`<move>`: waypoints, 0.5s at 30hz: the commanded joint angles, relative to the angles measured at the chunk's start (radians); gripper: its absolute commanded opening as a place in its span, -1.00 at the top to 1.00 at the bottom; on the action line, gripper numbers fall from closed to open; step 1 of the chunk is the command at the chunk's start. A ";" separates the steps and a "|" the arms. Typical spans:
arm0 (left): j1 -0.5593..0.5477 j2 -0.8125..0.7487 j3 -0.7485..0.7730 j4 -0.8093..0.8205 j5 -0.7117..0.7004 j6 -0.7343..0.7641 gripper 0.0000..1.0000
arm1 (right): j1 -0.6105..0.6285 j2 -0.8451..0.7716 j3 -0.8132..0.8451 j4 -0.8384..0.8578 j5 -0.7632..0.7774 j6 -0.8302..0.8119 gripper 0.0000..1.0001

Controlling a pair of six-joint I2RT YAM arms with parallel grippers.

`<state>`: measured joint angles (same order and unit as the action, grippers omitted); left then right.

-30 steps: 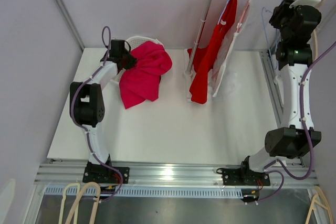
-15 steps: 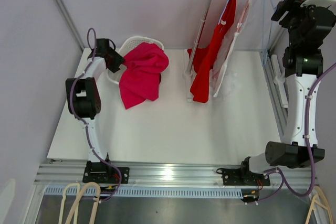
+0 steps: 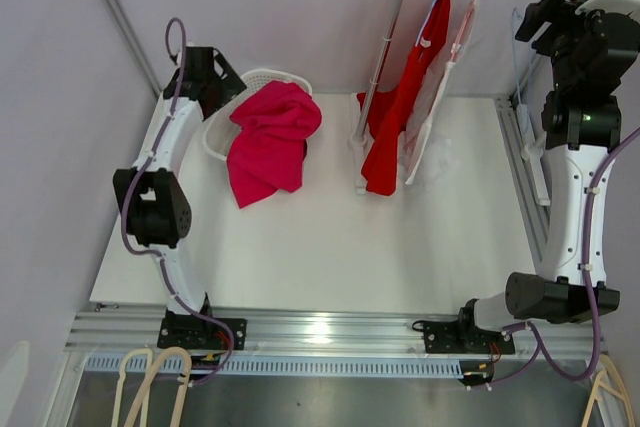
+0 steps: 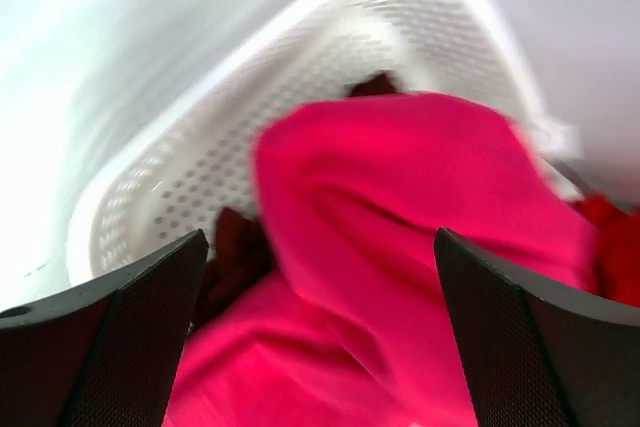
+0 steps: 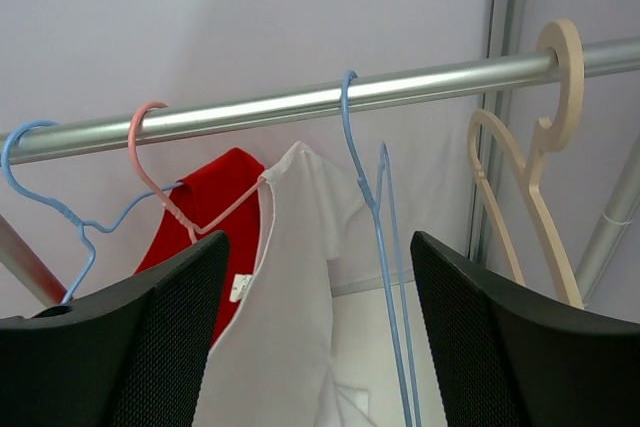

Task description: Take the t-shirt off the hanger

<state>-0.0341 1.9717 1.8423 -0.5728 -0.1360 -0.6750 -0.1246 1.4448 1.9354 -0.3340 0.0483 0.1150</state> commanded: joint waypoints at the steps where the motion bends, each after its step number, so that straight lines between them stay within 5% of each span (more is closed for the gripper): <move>1: -0.114 -0.161 0.074 -0.004 -0.105 0.167 -0.99 | 0.000 -0.037 0.031 -0.008 -0.027 0.018 -0.55; 8: -0.331 -0.055 0.181 -0.054 -0.108 0.293 -0.99 | 0.016 -0.027 0.059 -0.045 -0.036 0.048 -0.57; 15: -0.359 0.146 0.293 -0.113 -0.095 0.359 -0.99 | 0.046 -0.024 0.097 -0.100 -0.069 0.051 -0.60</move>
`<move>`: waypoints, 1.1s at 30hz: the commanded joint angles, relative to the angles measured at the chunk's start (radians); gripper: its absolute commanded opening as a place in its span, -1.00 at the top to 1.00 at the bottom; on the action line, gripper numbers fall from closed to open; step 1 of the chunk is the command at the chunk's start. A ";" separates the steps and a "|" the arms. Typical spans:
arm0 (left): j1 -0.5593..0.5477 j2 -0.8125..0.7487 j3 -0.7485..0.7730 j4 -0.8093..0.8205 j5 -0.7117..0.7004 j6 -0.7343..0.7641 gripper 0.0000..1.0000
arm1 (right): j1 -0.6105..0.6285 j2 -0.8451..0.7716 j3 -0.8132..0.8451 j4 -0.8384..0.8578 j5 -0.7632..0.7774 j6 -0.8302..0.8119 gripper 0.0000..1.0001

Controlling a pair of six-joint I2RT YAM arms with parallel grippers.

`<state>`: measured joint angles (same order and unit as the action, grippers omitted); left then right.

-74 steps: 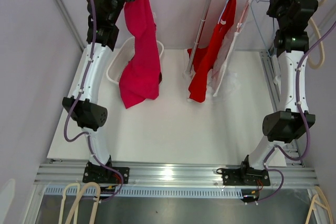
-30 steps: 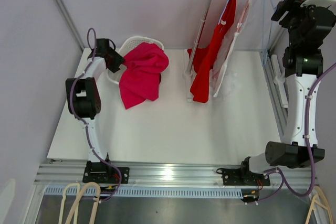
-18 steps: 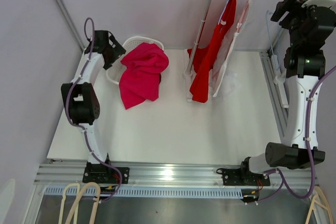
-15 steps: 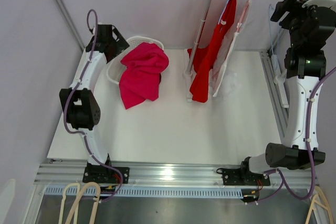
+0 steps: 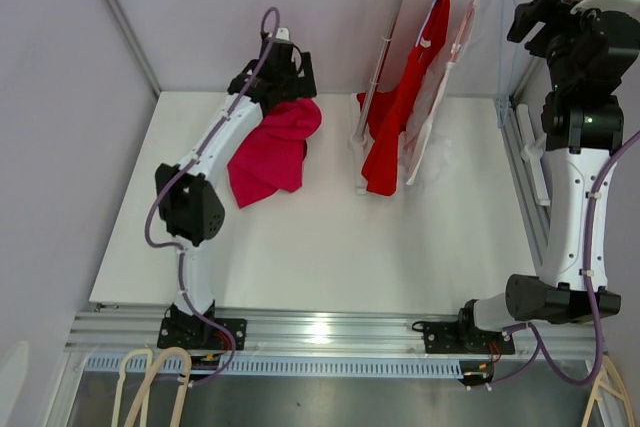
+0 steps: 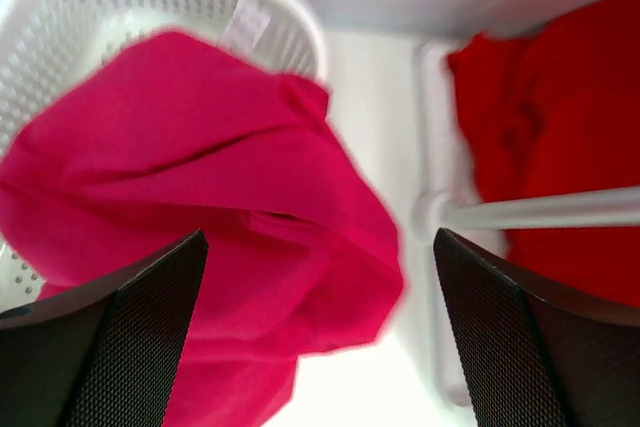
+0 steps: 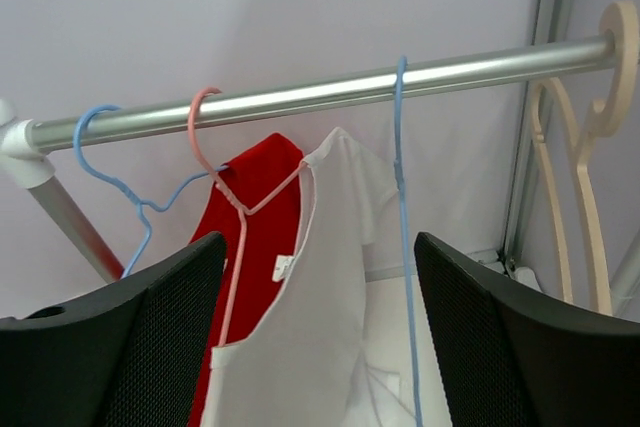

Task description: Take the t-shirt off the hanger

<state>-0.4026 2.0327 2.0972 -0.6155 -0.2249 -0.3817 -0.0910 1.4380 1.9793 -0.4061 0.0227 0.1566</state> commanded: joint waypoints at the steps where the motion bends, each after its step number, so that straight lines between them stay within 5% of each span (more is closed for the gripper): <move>1: 0.010 0.102 0.055 -0.075 -0.025 0.070 -0.99 | 0.022 -0.011 0.064 -0.039 -0.049 0.012 -0.62; 9: 0.028 0.224 0.156 -0.133 -0.082 0.135 -0.99 | 0.086 0.081 0.182 -0.167 -0.052 0.006 -0.63; 15: 0.054 0.228 0.057 -0.104 -0.087 0.106 -0.95 | 0.178 0.169 0.214 -0.206 0.016 -0.005 -0.63; 20: 0.093 0.222 0.014 -0.066 -0.019 0.084 -0.26 | 0.211 0.239 0.259 -0.207 0.045 -0.014 -0.63; 26: 0.102 0.244 0.038 -0.072 -0.027 0.099 -0.11 | 0.241 0.295 0.283 -0.178 0.115 -0.040 -0.64; 30: 0.111 0.259 0.057 -0.089 -0.022 0.095 0.67 | 0.257 0.355 0.352 -0.194 0.157 -0.068 -0.62; 33: 0.116 0.247 0.053 -0.081 -0.002 0.086 0.93 | 0.263 0.395 0.388 -0.189 0.184 -0.081 -0.59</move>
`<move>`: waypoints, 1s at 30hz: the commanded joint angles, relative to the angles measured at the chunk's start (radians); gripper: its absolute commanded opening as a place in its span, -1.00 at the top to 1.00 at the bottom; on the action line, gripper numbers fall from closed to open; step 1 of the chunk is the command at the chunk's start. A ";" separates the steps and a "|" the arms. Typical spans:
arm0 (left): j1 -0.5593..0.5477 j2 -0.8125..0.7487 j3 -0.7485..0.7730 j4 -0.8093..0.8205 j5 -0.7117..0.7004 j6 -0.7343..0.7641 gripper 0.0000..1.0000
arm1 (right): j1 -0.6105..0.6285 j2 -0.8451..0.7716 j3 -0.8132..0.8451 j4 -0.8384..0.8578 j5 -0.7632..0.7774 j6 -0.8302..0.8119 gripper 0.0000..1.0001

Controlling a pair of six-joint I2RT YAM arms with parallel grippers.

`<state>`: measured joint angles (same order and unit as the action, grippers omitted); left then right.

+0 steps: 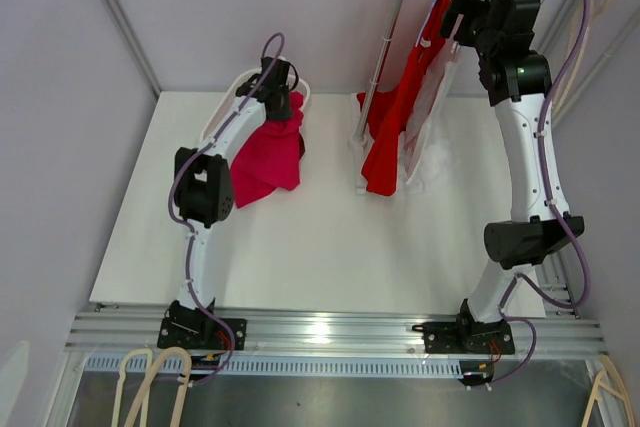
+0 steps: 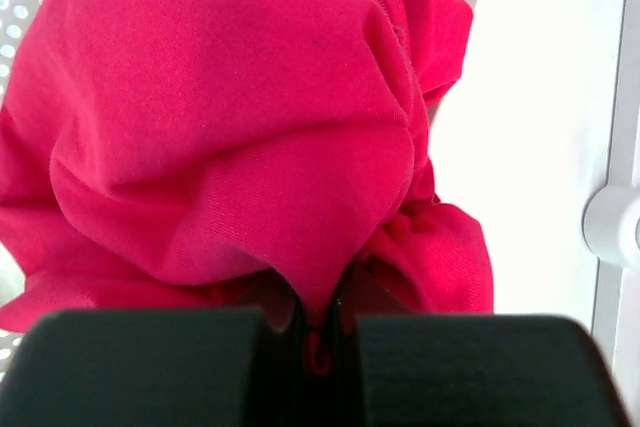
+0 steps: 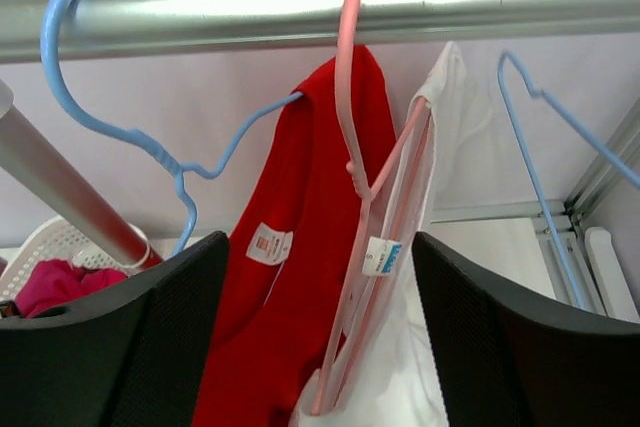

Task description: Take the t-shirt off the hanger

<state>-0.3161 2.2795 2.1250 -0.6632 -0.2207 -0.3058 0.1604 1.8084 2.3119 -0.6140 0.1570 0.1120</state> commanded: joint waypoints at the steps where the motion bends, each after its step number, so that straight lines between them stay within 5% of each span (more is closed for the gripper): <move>1: 0.031 -0.014 0.018 -0.027 0.016 0.010 0.98 | 0.013 0.029 0.052 0.039 0.055 -0.044 -0.53; 9: 0.055 -0.101 0.024 -0.030 0.213 -0.024 0.99 | 0.014 0.095 0.099 0.062 0.091 -0.058 -0.31; 14: 0.121 -0.221 -0.039 0.034 0.499 -0.085 0.99 | 0.014 0.104 0.101 0.080 0.111 -0.075 -0.18; 18: 0.169 -0.285 -0.062 0.074 0.593 -0.122 0.99 | 0.016 0.109 0.101 0.102 0.131 -0.087 -0.05; 25: 0.250 -0.293 -0.043 0.059 0.554 -0.125 0.99 | 0.016 0.109 0.099 0.120 0.165 -0.103 0.87; 30: 0.268 -0.220 -0.004 0.039 0.439 -0.092 0.99 | 0.019 0.101 0.099 0.122 0.161 -0.103 1.00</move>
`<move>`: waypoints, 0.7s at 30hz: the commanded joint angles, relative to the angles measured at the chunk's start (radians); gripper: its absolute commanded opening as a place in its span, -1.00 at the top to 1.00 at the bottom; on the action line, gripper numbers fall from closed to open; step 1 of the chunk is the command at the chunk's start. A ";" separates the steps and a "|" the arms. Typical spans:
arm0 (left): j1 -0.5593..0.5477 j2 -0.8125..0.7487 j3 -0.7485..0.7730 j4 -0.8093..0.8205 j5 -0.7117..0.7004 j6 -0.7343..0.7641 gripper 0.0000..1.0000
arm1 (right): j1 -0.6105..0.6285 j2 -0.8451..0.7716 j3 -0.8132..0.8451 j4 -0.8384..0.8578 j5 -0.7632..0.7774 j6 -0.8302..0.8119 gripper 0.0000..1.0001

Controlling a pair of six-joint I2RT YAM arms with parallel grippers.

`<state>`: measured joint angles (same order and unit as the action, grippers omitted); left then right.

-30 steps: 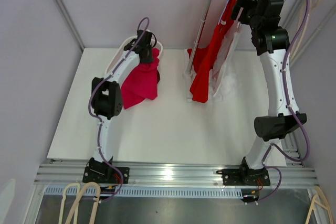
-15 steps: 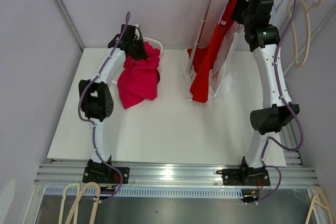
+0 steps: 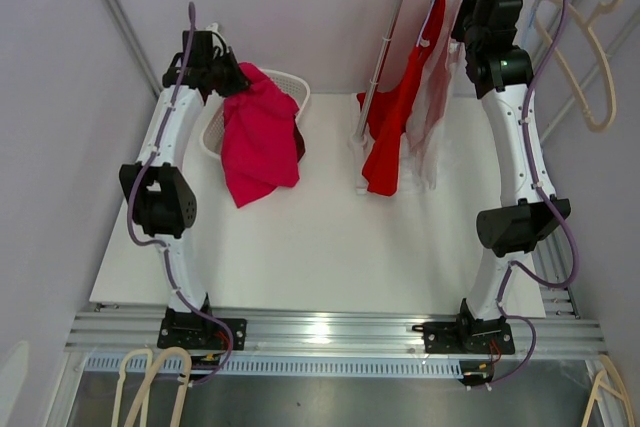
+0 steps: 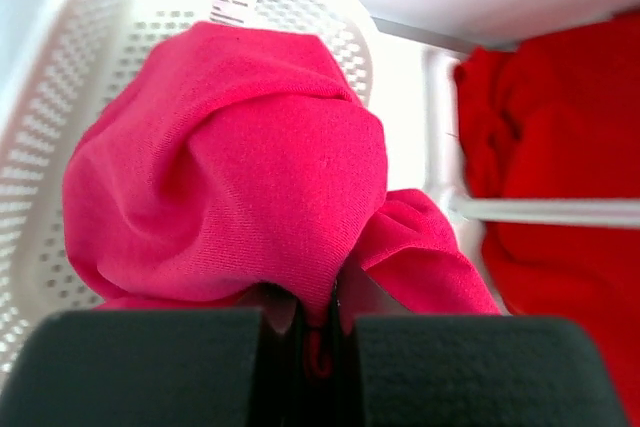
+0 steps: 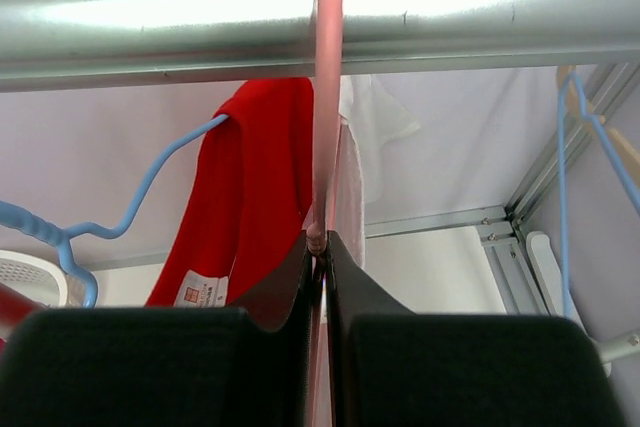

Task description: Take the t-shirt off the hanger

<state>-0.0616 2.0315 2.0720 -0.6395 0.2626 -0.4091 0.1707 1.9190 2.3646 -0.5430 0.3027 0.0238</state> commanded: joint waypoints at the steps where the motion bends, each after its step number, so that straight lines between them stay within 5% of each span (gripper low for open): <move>1: 0.017 0.067 0.057 0.020 -0.057 0.010 0.99 | 0.007 -0.009 0.045 0.052 0.013 -0.015 1.00; 11: 0.016 0.364 0.266 -0.009 -0.192 0.000 0.91 | 0.026 -0.028 0.044 0.049 0.012 -0.019 1.00; 18: 0.016 0.343 0.241 -0.034 -0.258 0.010 0.21 | 0.033 -0.044 0.041 0.046 0.007 -0.021 1.00; 21: -0.010 0.296 0.217 -0.055 -0.339 0.036 -0.56 | 0.033 -0.052 0.042 0.048 0.006 -0.019 1.00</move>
<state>-0.0536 2.4199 2.2780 -0.6670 0.0170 -0.3935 0.1947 1.9186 2.3646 -0.5415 0.3069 0.0212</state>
